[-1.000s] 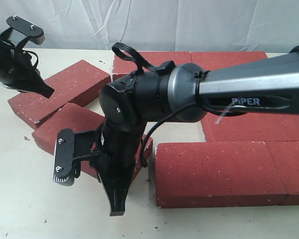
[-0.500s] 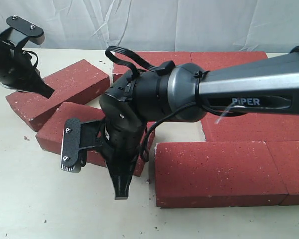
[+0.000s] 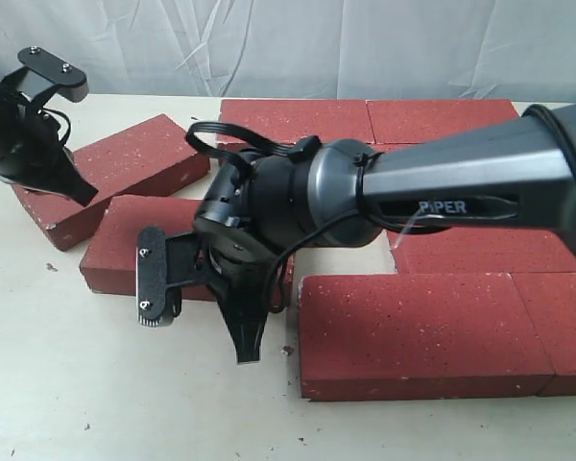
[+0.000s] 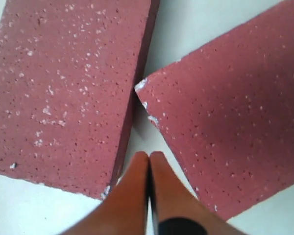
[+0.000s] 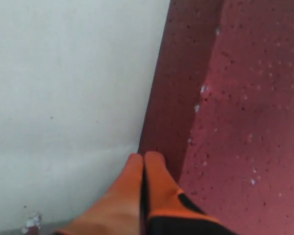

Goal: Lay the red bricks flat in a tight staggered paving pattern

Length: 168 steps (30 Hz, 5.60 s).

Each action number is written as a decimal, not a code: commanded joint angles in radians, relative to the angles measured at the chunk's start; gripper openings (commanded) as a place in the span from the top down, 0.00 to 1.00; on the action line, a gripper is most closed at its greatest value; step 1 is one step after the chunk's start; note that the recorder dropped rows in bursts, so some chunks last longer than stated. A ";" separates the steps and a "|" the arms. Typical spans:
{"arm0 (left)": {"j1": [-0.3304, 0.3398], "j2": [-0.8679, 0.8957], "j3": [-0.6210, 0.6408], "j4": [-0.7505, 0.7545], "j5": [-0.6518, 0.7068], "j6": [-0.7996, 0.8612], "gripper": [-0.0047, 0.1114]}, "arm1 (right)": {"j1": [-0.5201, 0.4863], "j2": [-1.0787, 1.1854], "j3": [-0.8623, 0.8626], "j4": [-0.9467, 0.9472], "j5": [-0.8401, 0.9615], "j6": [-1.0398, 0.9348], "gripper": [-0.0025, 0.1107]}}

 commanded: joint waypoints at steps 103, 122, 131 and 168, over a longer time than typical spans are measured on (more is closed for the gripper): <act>0.010 0.202 0.070 -0.449 0.092 0.418 0.96 | -0.538 -0.280 0.165 0.337 -0.084 -0.052 0.99; -0.065 0.238 0.055 -0.419 -0.002 0.414 0.96 | -0.538 -0.280 0.165 0.356 -0.084 -0.052 0.99; -0.033 0.224 0.040 -0.419 -0.032 0.307 0.96 | -0.538 -0.280 0.165 0.360 -0.086 -0.051 0.99; -0.212 0.257 0.031 -0.493 -0.137 0.363 0.96 | -0.538 -0.280 0.165 0.360 -0.086 -0.049 0.99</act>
